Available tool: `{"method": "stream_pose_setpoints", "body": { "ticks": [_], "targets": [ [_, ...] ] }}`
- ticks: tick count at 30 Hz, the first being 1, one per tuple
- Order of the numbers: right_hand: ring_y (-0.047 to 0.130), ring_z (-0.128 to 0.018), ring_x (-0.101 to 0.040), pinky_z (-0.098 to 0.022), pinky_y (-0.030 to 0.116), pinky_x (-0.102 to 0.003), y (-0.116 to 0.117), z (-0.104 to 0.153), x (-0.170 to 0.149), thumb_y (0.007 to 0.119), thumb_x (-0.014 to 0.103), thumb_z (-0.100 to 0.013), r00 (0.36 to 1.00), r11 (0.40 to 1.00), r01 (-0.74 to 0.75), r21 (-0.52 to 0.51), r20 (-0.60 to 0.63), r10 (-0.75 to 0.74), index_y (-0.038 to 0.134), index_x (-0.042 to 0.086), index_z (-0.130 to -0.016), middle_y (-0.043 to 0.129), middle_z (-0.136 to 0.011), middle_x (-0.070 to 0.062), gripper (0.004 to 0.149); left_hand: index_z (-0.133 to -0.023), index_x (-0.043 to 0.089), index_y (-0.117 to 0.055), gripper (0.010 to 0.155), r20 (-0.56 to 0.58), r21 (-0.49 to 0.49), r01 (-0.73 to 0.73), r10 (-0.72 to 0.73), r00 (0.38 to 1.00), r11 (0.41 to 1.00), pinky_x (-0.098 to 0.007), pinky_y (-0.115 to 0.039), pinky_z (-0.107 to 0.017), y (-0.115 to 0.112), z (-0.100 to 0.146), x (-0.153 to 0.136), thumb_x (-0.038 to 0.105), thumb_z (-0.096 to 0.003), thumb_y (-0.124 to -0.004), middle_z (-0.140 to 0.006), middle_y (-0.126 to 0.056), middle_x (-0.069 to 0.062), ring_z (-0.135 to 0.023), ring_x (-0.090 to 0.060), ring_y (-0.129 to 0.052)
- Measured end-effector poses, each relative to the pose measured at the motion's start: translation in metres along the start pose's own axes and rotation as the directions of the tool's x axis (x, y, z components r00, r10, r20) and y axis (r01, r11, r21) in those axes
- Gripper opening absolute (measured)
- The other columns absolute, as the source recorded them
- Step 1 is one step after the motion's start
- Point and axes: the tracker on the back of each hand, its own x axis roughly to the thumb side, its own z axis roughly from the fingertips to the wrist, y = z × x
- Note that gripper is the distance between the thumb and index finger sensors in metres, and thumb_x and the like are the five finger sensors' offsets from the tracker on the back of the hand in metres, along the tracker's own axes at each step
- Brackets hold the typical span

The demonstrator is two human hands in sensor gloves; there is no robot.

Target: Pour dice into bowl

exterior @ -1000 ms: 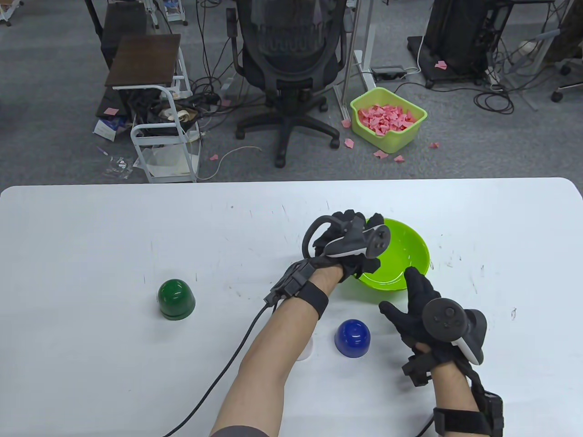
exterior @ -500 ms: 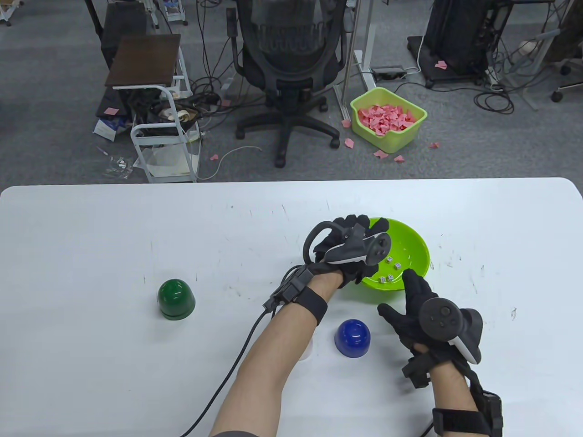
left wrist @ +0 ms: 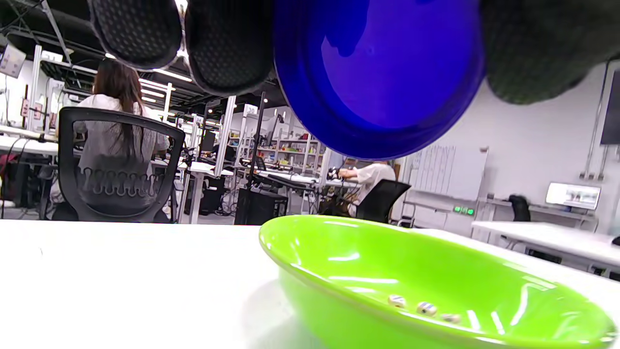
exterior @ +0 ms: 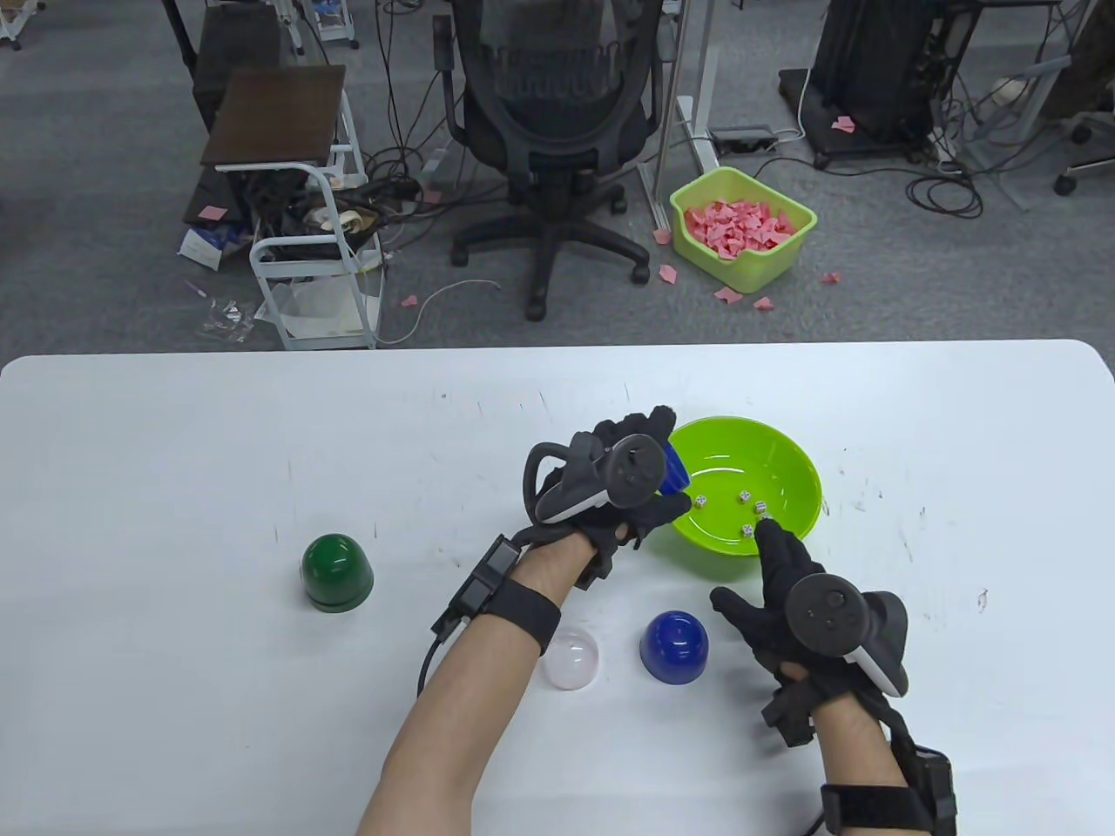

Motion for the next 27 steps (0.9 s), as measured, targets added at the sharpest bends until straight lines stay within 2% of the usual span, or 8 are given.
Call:
{"method": "stream_pose_setpoints", "body": {
  "ticks": [5, 15, 21, 27],
  "targets": [
    [0.070, -0.087, -0.060, -0.061, 0.062, -0.075, -0.001, 0.001, 0.004, 0.077, 0.053, -0.051, 1.000, 1.000, 0.009, -0.015, 0.019, -0.009, 0.036, -0.001, -0.113, 0.054, -0.112, -0.037, 0.091, -0.106, 0.024, -0.042, 0.097, 0.012, 0.052, -0.060, 0.059, 0.998, 0.997, -0.055, -0.073, -0.067, 0.008, 0.031, -0.011, 0.072, -0.0324, -0.083, -0.105, -0.067, -0.013, -0.084, -0.030, -0.083],
    [0.071, -0.087, -0.060, -0.061, 0.062, -0.075, -0.001, 0.003, 0.009, 0.078, 0.052, -0.051, 0.998, 0.999, 0.041, -0.035, 0.047, -0.039, 0.037, -0.001, -0.112, 0.055, -0.112, -0.037, 0.091, -0.102, 0.023, -0.043, 0.100, -0.004, 0.100, -0.248, 0.250, 0.968, 0.963, -0.054, -0.075, -0.067, 0.019, 0.105, -0.046, 0.071, -0.0278, -0.091, -0.103, -0.072, -0.010, -0.083, -0.029, -0.087],
    [0.071, -0.087, -0.059, -0.061, 0.062, -0.075, 0.001, 0.003, 0.012, 0.078, 0.052, -0.051, 0.997, 0.998, 0.056, -0.040, 0.063, -0.054, 0.037, -0.001, -0.112, 0.055, -0.112, -0.036, 0.090, -0.102, 0.023, -0.041, 0.101, -0.049, 0.147, -0.351, 0.361, 0.931, 0.925, -0.054, -0.075, -0.067, 0.022, 0.155, -0.077, 0.070, -0.0279, -0.092, -0.103, -0.071, -0.009, -0.084, -0.030, -0.086],
    [0.072, -0.087, -0.059, -0.061, 0.063, -0.075, 0.006, 0.004, 0.018, 0.078, 0.051, -0.051, 0.995, 0.998, 0.051, -0.035, 0.087, -0.048, 0.038, -0.001, -0.112, 0.056, -0.112, -0.036, 0.089, -0.101, 0.023, -0.041, 0.101, -0.080, 0.194, -0.426, 0.448, 0.891, 0.883, -0.054, -0.075, -0.067, 0.020, 0.189, -0.099, 0.069, -0.0280, -0.093, -0.103, -0.071, -0.009, -0.084, -0.030, -0.086]
  ]
}}
